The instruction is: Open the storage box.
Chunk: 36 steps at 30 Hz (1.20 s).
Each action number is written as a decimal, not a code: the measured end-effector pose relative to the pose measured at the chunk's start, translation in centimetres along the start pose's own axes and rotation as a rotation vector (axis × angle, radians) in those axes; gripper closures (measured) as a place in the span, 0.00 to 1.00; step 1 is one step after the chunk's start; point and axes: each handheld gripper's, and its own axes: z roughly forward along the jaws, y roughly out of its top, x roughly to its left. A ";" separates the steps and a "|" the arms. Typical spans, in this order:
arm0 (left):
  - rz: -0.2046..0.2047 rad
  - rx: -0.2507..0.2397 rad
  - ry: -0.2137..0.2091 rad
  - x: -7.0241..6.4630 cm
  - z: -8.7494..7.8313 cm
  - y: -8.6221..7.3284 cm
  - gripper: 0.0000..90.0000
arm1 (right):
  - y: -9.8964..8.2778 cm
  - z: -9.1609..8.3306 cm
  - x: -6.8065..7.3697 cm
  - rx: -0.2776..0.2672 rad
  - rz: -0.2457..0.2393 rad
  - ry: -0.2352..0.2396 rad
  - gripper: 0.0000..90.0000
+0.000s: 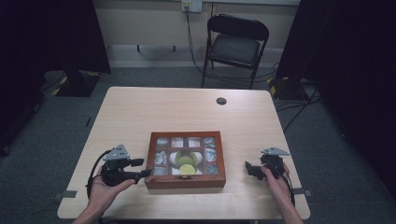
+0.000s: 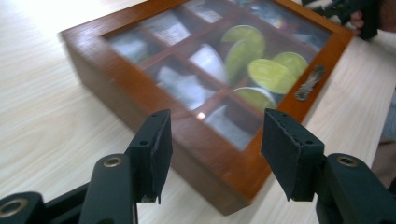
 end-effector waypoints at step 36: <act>0.129 0.084 -0.324 -4.4 8.0 4.6 0.85 | 0.0 0.1 0.0 0.000 -0.008 0.008 0.10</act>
